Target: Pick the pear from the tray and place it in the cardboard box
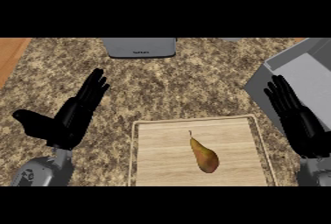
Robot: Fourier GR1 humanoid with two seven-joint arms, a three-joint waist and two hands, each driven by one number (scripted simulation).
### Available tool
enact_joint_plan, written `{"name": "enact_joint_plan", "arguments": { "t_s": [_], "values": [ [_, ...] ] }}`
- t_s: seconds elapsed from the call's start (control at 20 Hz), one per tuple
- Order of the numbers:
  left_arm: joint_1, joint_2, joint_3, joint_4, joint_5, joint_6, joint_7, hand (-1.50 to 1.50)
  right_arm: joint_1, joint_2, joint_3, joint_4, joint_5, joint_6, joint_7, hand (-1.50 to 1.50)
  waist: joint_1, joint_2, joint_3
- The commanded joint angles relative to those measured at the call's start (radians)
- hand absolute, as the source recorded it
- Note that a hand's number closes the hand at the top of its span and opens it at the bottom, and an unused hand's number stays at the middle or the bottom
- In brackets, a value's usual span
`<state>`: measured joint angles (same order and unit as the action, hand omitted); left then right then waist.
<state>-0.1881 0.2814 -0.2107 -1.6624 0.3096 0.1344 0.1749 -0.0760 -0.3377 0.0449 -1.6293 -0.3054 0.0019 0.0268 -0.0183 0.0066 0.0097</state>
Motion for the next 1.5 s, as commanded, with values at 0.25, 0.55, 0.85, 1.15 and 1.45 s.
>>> {"name": "enact_joint_plan", "arguments": {
  "t_s": [0.25,0.55,0.85,1.15,1.45],
  "values": [
    [0.093,0.217,0.018,0.145,-0.271,0.015,-0.080,0.00,0.079,-0.237,-0.138,-0.040,0.106,0.209,-0.377,-1.50,-0.004,-0.007,-0.006],
    [0.070,0.149,-0.033,0.182,-0.303,0.044,-0.073,0.00,0.239,-0.151,-0.224,0.097,0.263,0.054,-0.765,-1.50,-0.012,-0.005,-0.006],
    [0.100,0.155,-0.006,0.265,-0.311,0.033,-0.179,0.00,0.370,-0.302,-0.105,-0.122,0.594,-0.020,-0.726,-1.50,-0.017,-0.009,-0.013],
    [0.068,0.150,-0.007,0.251,-0.326,0.028,-0.148,0.00,0.527,-0.345,-0.028,-0.472,0.740,0.029,-0.373,-1.50,-0.006,-0.012,-0.013],
    [0.037,0.106,-0.009,0.309,-0.341,0.031,-0.170,0.00,0.555,-0.364,0.069,-0.766,0.891,0.146,-0.008,-1.50,0.011,-0.008,-0.013]
  ]
}}
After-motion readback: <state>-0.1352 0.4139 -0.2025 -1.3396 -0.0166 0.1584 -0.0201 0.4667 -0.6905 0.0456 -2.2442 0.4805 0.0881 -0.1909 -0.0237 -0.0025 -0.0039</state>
